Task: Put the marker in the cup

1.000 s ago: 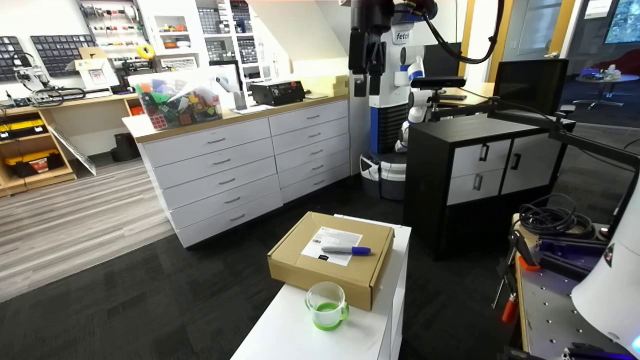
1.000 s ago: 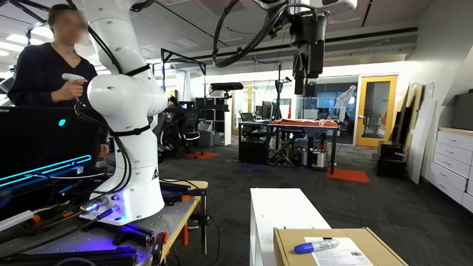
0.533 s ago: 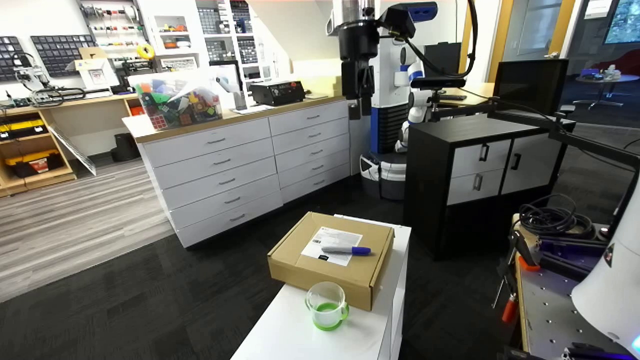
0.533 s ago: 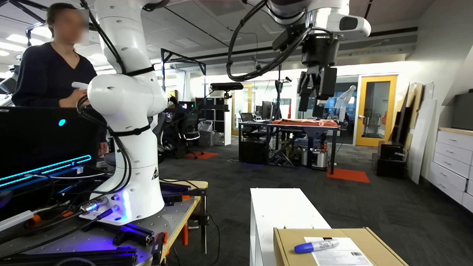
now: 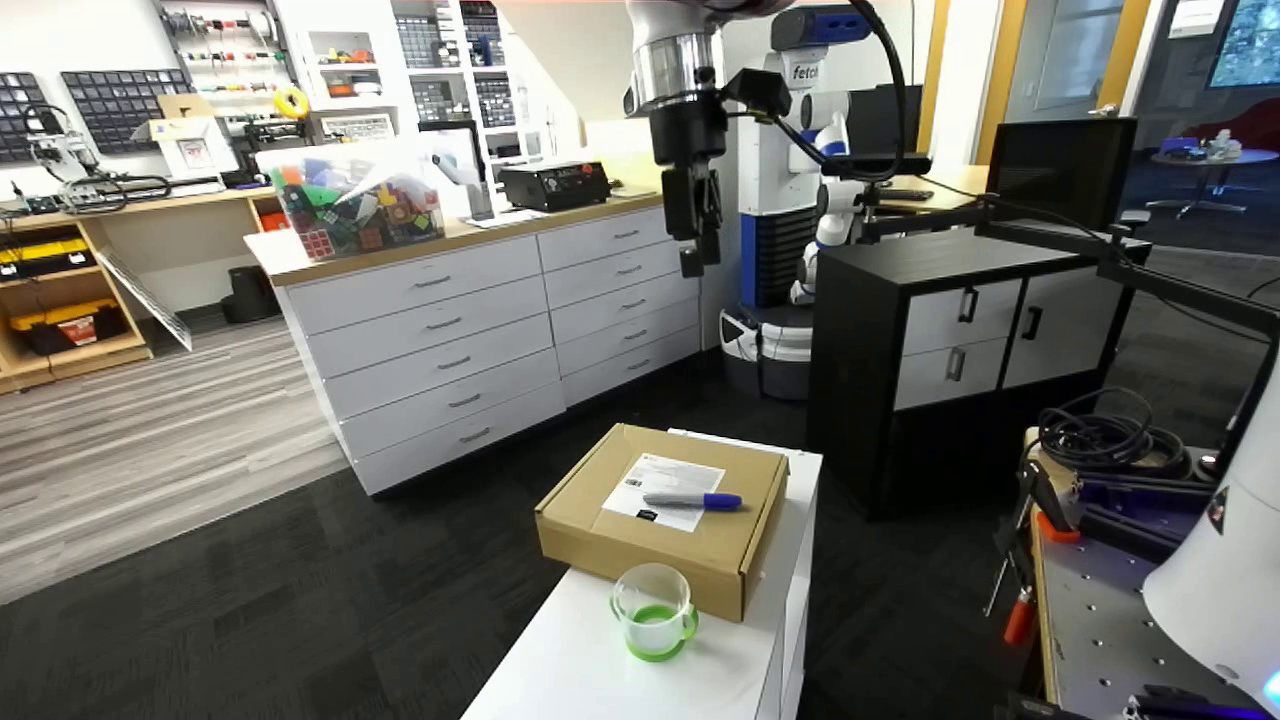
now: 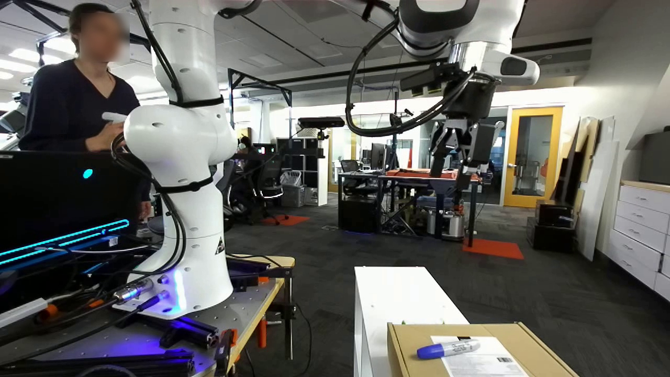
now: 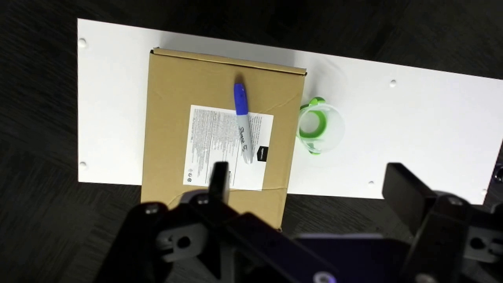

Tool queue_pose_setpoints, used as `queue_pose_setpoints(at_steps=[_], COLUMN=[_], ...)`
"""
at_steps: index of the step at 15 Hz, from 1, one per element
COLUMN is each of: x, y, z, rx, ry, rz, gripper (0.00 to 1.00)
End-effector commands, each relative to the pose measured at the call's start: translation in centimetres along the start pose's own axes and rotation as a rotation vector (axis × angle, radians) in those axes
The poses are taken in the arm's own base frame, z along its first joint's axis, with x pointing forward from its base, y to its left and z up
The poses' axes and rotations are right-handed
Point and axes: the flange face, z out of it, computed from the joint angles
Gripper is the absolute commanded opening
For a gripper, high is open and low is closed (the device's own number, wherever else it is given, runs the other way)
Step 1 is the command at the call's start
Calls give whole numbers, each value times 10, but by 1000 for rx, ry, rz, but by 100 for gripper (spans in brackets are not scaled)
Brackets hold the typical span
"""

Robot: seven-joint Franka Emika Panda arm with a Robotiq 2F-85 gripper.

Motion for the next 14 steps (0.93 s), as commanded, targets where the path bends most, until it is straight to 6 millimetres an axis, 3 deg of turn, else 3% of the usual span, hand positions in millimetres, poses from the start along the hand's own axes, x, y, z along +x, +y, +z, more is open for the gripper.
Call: queue_pose_setpoints(at_steps=[1, 8, 14], x=[2, 4, 29], y=[-1, -1, 7], z=[1, 3, 6], rx=[0, -7, -72], ry=[-4, 11, 126], rz=[-2, -14, -93], gripper=[100, 100, 100])
